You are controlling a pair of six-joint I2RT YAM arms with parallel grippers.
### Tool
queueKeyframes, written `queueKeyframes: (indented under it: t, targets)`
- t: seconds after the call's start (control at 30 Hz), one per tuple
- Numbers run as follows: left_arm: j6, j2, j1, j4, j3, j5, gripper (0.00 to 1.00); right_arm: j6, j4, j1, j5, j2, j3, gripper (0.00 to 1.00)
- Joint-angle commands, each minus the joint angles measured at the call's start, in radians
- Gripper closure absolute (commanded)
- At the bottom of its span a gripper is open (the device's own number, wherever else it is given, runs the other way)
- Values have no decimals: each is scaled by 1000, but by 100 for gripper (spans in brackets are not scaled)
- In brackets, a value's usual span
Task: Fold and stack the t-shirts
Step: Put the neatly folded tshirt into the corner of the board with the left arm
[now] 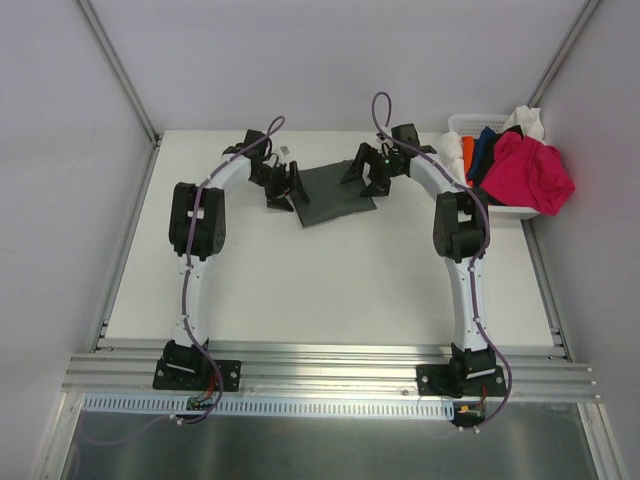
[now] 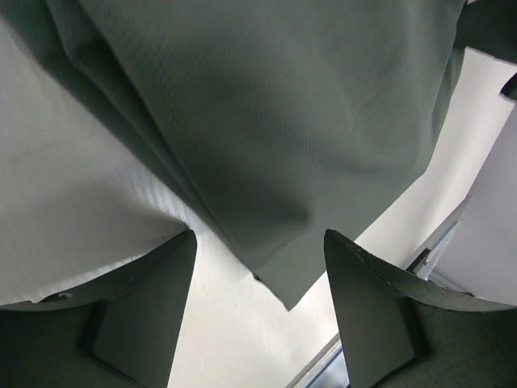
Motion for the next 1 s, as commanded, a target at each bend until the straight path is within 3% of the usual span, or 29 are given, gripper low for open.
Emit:
queueKeyframes:
  t: [0.0, 0.07, 0.2, 0.23, 0.27, 0.3, 0.57, 0.73, 0.97]
  targets:
    - [11, 77, -1, 24, 48, -94, 34, -19, -31, 11, -5, -17, -46, 6]
    - [16, 93, -1, 27, 74, -128, 40, -22, -31, 13, -7, -20, -58, 6]
    - [22, 109, 1, 31, 96, -142, 62, -23, -34, 21, 2, -14, -52, 6]
    - [20, 109, 1, 33, 96, -142, 81, -22, -37, 22, 3, -14, -54, 6]
    - [20, 111, 1, 31, 94, -145, 93, -25, -39, 28, -1, -14, -58, 6]
    - [20, 108, 2, 33, 90, -147, 98, -20, -39, 33, -1, -17, -65, 6]
    - [132, -27, 47, -27, -4, -177, 100, 8, -37, 61, -27, -77, -94, 6]
    - [288, -159, 168, -147, -80, -225, 100, 0, -36, 25, -30, -174, -89, 5]
    - [427, -200, 315, -292, -77, -295, 100, -51, -68, -33, 9, -247, -121, 3]
